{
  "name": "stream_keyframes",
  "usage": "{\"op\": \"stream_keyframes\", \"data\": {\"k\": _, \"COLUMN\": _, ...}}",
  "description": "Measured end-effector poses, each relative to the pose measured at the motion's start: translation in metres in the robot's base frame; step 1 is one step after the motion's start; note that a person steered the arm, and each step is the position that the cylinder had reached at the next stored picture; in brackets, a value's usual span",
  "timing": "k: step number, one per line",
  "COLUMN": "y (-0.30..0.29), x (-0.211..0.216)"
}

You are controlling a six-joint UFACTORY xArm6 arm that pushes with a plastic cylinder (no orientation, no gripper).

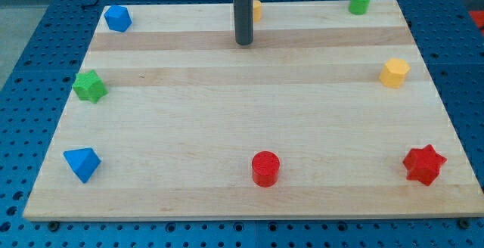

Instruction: Move your arm to the center of the board

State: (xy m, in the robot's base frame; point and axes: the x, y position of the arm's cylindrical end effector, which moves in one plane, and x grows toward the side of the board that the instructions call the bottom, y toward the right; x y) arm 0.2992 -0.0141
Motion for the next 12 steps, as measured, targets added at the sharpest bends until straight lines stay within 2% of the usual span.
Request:
{"op": "stream_keyframes", "data": {"k": 1, "y": 0.0, "x": 0.0}}
{"op": "stream_keyframes", "data": {"k": 3, "y": 0.005, "x": 0.052}}
{"op": "stream_keyframes", "data": {"k": 12, "y": -0.005, "x": 0.046}}
